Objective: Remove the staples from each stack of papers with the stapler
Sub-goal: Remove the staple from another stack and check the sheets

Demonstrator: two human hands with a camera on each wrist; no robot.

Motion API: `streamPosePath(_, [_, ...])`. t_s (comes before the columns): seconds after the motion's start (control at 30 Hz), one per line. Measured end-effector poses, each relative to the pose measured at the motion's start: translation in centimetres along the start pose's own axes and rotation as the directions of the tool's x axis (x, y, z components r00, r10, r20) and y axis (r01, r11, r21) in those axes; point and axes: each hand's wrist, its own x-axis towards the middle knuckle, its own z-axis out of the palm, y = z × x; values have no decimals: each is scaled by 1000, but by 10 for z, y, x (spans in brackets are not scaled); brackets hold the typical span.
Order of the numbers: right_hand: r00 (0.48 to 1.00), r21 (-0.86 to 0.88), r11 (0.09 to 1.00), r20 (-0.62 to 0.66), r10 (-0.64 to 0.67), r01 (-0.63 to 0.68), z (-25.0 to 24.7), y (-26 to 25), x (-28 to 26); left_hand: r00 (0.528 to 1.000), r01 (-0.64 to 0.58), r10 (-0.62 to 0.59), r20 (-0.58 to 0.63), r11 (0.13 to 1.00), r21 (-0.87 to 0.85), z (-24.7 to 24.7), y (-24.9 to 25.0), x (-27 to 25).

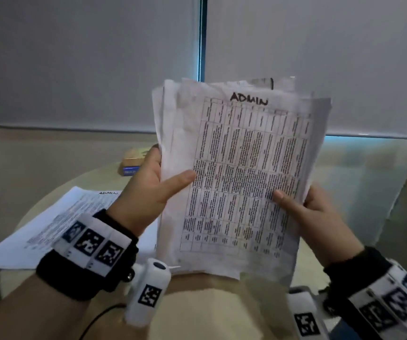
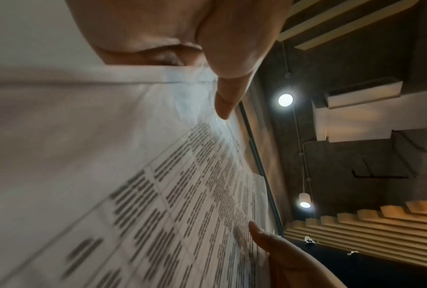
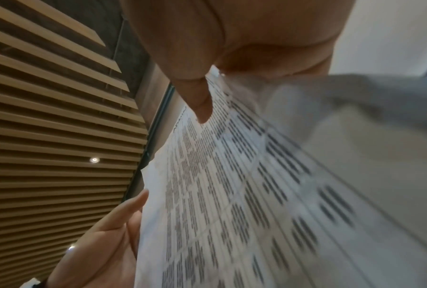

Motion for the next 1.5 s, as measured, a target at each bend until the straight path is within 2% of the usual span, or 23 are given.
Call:
streamPosePath(0.1, [999, -16, 999, -12, -29, 29, 4, -3, 1, 992, -62, 65, -109, 998, 33, 1, 1, -1])
streamPosePath(0.33, [997, -19, 997, -15, -75, 75, 10, -19, 8, 967, -176, 195, -163, 977, 121, 4, 8, -4])
streamPosePath(0.43, [987, 29, 988, -59, -147, 149, 13, -29, 11, 927, -286, 316, -201, 944, 164, 4, 15, -1])
streamPosePath(0.53, [959, 91, 958, -107, -262, 272, 15, -42, 14, 903, -386, 405, -141, 911, 144, 1, 23, 5])
streamPosePath(0.63, [915, -28, 920, -99, -392, 391, 16, -53, 20, 879, -439, 471, -72, 860, 258, -2, 32, 13])
streamPosePath(0.73, [887, -195, 887, -118, -446, 420, 14, -56, 30, 870, -436, 485, -82, 838, 328, 1, 37, 19])
streamPosePath(0.93, [866, -215, 874, -164, -472, 435, 14, -55, 36, 850, -466, 516, -109, 832, 301, 6, 35, 19])
streamPosePath(1.1, [878, -228, 884, -168, -448, 408, 11, -50, 35, 862, -421, 482, -157, 853, 309, 7, 27, 18])
streamPosePath(1.33, [835, -235, 856, -213, -507, 460, 13, -59, 33, 811, -479, 558, -177, 807, 346, 12, 33, 19])
streamPosePath(1.43, [870, -160, 892, -202, -450, 424, 14, -57, 28, 827, -447, 525, -203, 831, 330, 12, 27, 18])
streamPosePath(1.5, [922, -61, 941, -191, -338, 332, 10, -53, 24, 835, -433, 506, -216, 847, 309, 11, 25, 19])
